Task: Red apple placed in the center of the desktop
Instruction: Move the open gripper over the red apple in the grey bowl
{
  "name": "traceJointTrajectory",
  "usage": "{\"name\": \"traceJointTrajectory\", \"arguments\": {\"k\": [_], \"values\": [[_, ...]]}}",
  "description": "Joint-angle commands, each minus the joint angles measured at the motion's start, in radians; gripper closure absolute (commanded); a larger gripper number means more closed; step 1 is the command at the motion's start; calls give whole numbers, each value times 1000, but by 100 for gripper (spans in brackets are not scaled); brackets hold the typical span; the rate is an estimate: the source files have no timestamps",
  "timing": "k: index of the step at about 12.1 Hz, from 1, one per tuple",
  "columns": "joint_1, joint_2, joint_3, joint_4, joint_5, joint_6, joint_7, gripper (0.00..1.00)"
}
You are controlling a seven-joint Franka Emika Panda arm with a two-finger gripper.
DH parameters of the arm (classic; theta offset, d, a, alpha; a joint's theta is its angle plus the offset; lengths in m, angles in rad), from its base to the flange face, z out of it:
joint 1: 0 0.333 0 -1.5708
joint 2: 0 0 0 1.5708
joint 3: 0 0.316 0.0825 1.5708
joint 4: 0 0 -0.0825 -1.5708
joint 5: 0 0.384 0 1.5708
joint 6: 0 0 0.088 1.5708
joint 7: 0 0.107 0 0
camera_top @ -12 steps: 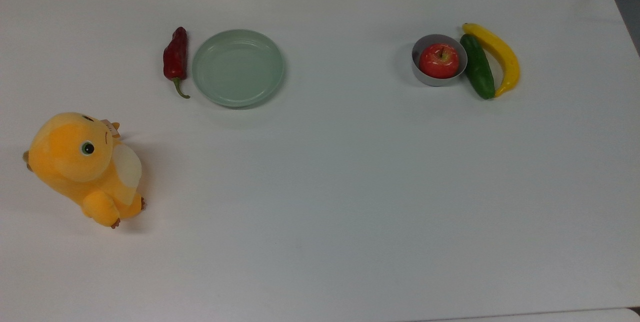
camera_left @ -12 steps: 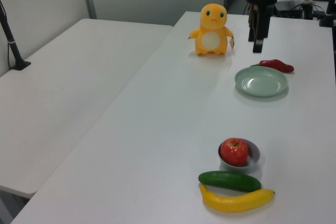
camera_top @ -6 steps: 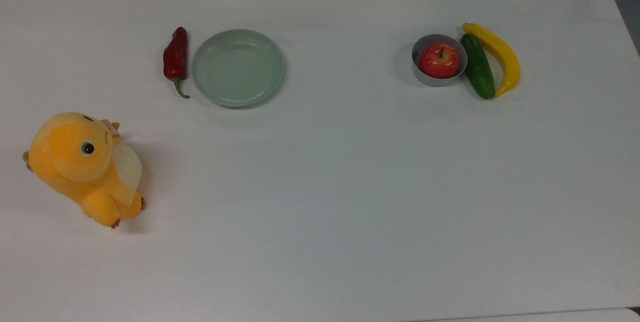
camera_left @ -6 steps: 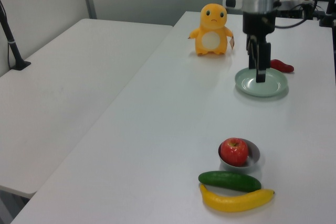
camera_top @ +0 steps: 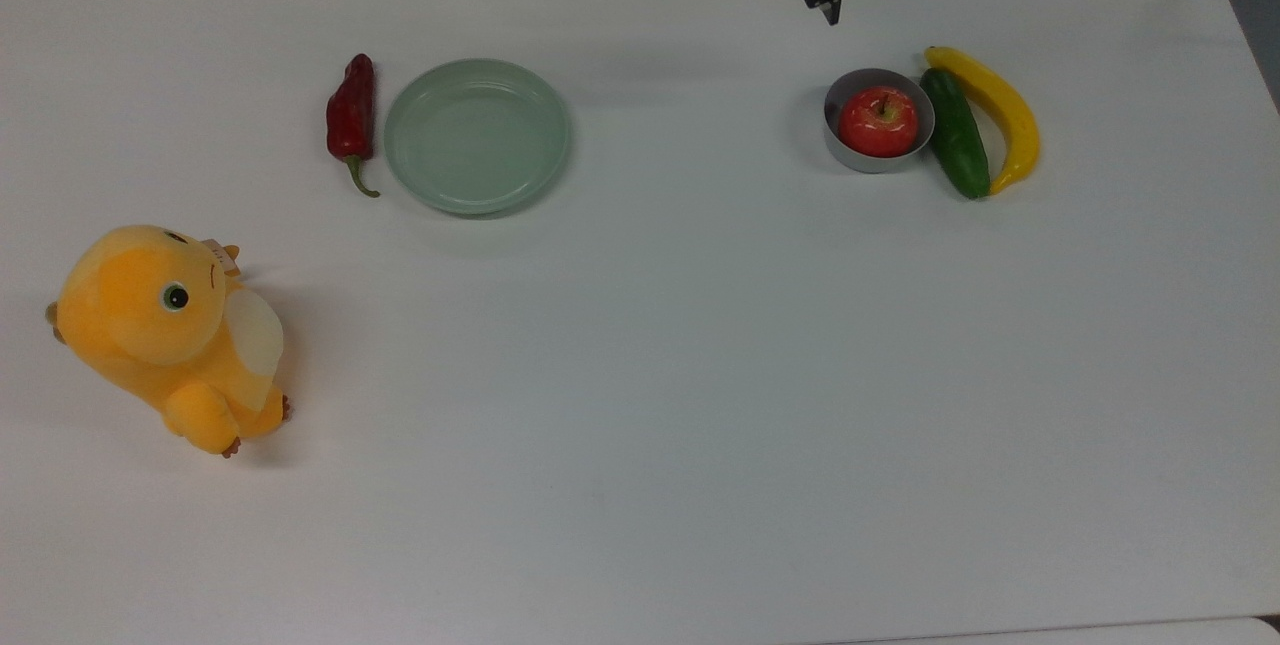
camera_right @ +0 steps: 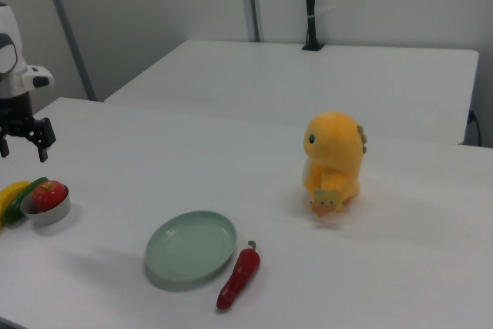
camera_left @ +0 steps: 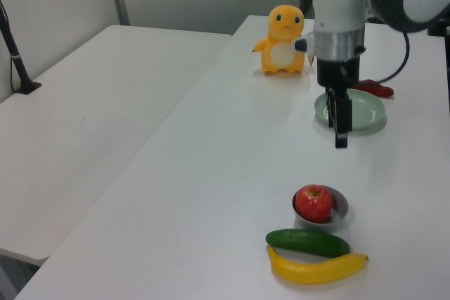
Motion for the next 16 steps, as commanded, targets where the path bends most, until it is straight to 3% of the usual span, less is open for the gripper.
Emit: {"name": "traceJointTrajectory", "arguments": {"k": [1, 7, 10, 13, 16], "values": [[38, 34, -1, -35, 9, 62, 24, 0], [49, 58, 1, -170, -3, 324, 59, 0], [49, 83, 5, -185, -14, 417, 59, 0], [56, 109, 7, -220, -120, 506, 64, 0], [63, 129, 10, -231, -141, 550, 64, 0]]}}
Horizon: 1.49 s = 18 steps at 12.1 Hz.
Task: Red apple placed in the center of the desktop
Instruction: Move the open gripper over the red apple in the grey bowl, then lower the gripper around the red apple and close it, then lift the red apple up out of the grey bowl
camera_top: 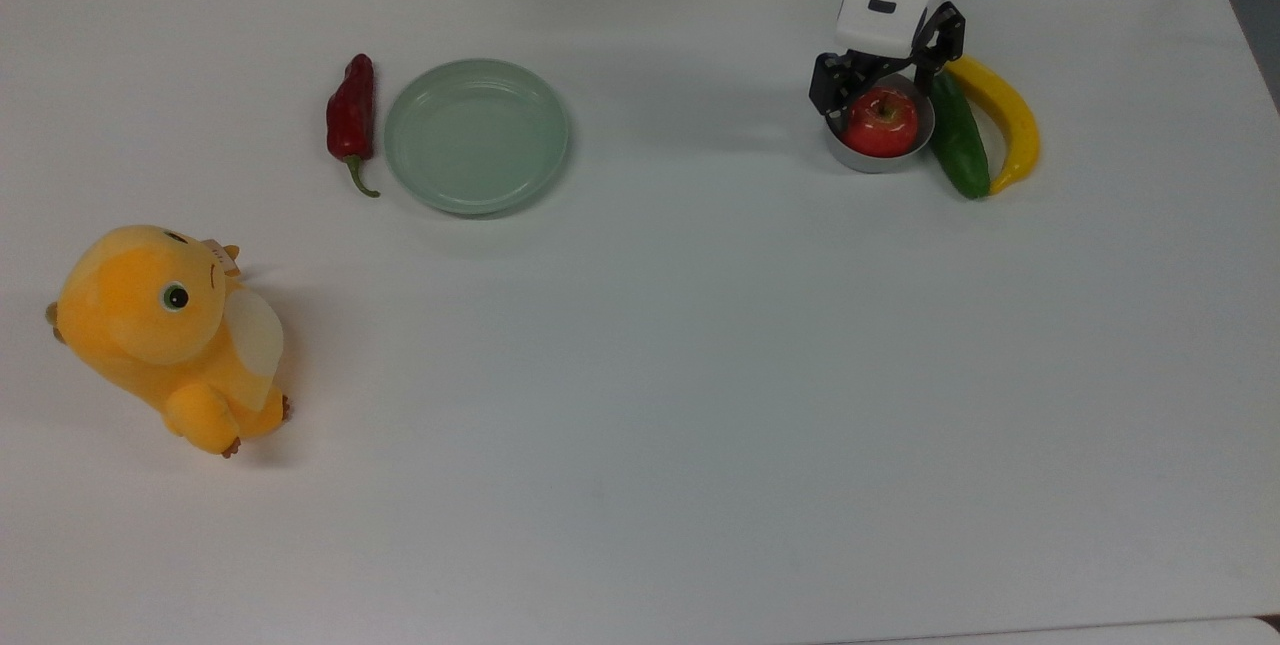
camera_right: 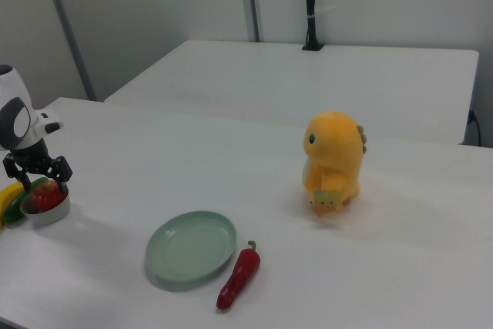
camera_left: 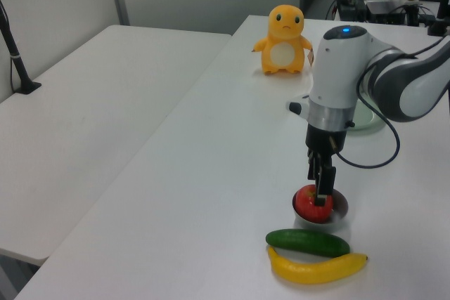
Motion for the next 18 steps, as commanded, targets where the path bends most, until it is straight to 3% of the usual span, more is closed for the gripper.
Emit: {"name": "traceJointTrajectory", "arguments": {"k": [1, 3, 7, 8, 18], "values": [[16, 7, 1, -23, -57, 45, 24, 0], [15, 8, 1, -23, -65, 44, 24, 12], [15, 8, 6, -23, -81, 42, 24, 94], [15, 4, 6, -21, -81, 30, 24, 100], [10, -108, 10, 21, -79, -117, 37, 100]]}}
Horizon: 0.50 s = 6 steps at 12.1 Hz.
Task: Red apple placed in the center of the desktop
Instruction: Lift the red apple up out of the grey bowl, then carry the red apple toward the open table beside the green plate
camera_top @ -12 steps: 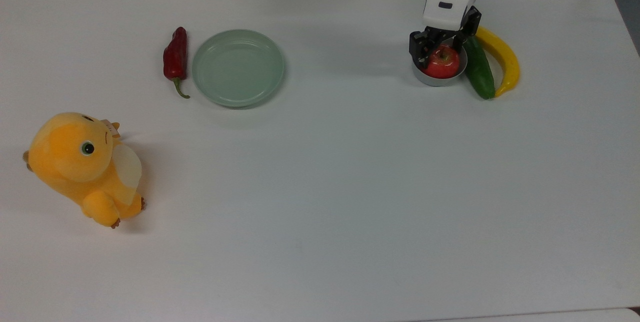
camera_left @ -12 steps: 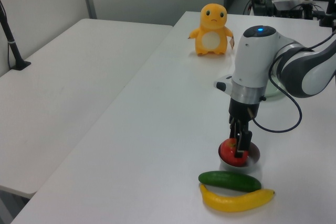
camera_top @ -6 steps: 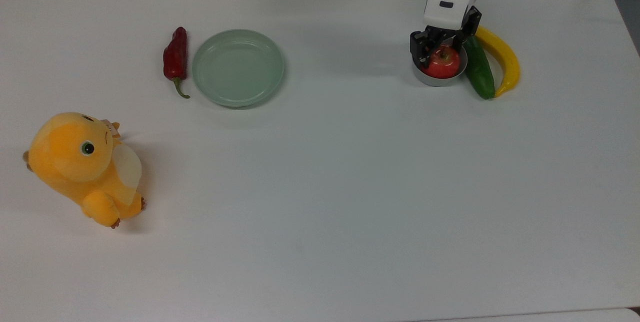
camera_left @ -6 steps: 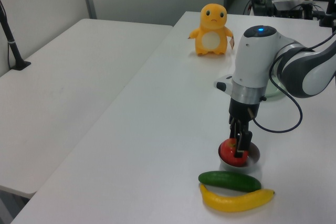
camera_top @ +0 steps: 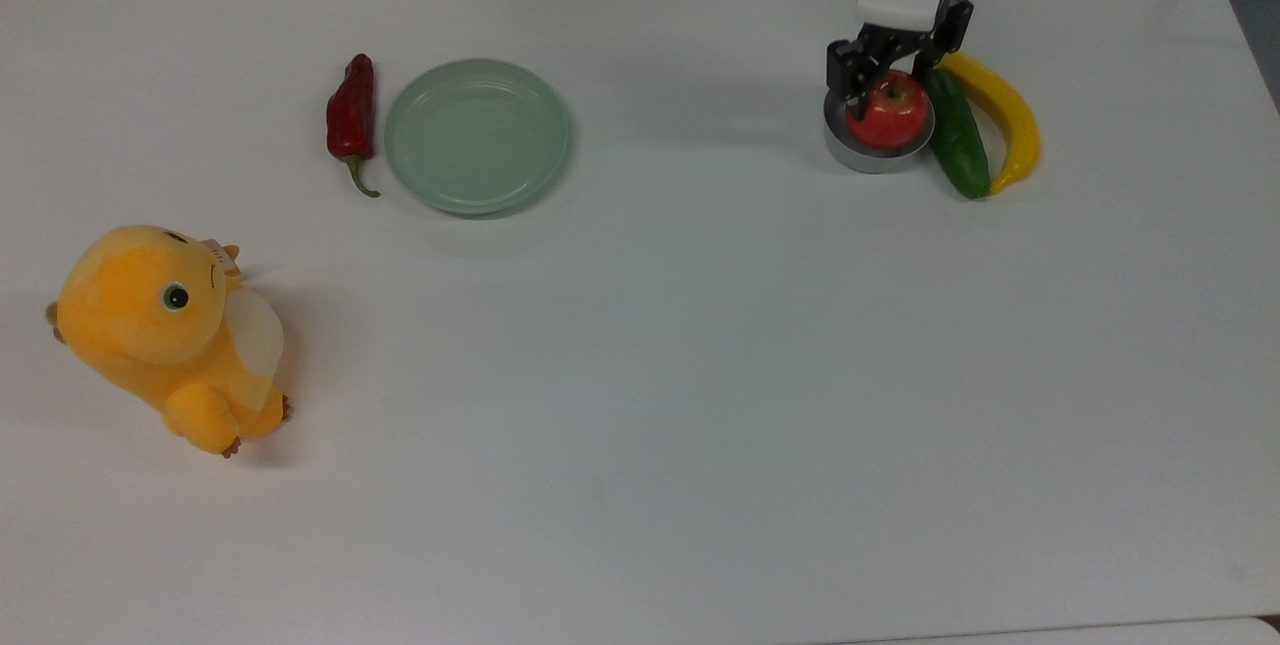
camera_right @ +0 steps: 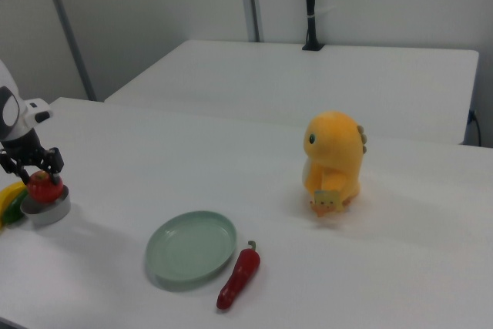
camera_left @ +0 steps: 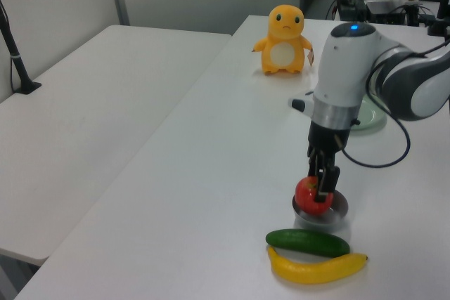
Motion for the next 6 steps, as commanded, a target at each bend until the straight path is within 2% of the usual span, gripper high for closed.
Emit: {"name": "traceJointTrajectory", "arguments": {"k": [1, 4, 6], "values": [[-7, -85, 3, 32, -17, -119, 32, 100], [-27, -165, -11, 67, -3, -214, 20, 100], [-27, -206, -52, 78, 0, -258, 11, 100]]}}
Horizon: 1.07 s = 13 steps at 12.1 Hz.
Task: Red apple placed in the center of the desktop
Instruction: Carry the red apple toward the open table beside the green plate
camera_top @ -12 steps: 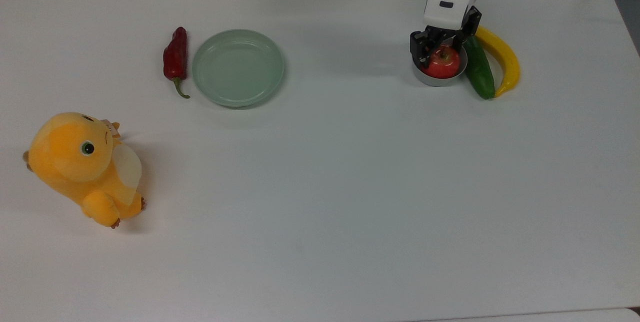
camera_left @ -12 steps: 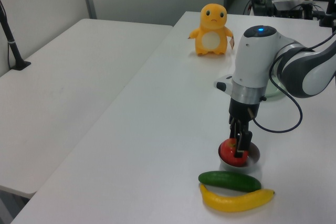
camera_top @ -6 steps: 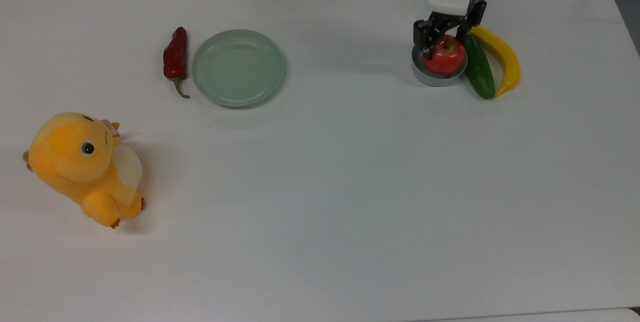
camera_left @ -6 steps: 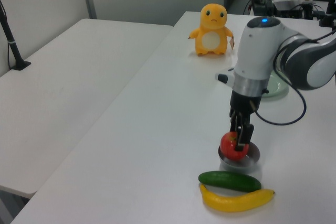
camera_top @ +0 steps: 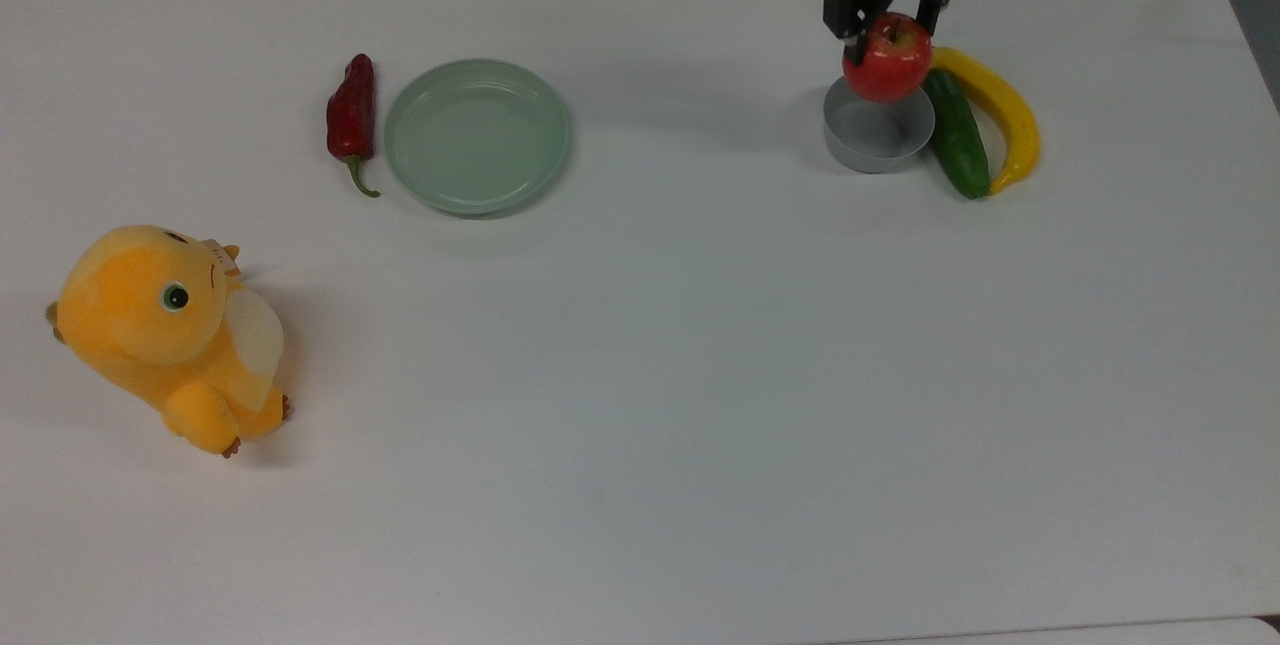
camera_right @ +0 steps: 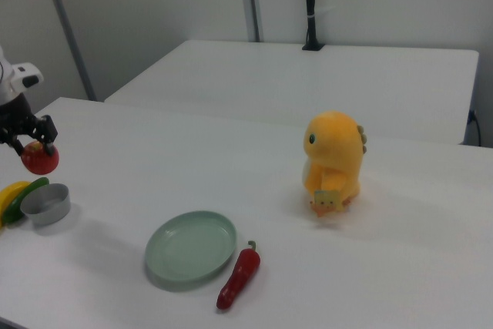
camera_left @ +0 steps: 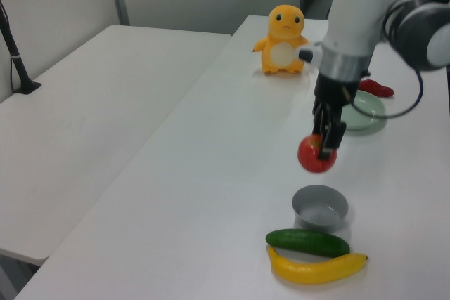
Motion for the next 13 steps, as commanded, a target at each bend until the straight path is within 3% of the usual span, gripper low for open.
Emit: {"name": "traceJointTrajectory", "arguments": {"k": [1, 5, 9, 13], "values": [[-2, -83, -65, 11, 3, -80, -12, 100], [9, -92, -213, 99, 68, -241, -183, 100], [6, -66, -359, 128, 86, -255, -332, 100], [-3, 6, -415, 125, 84, -205, -375, 100]]}}
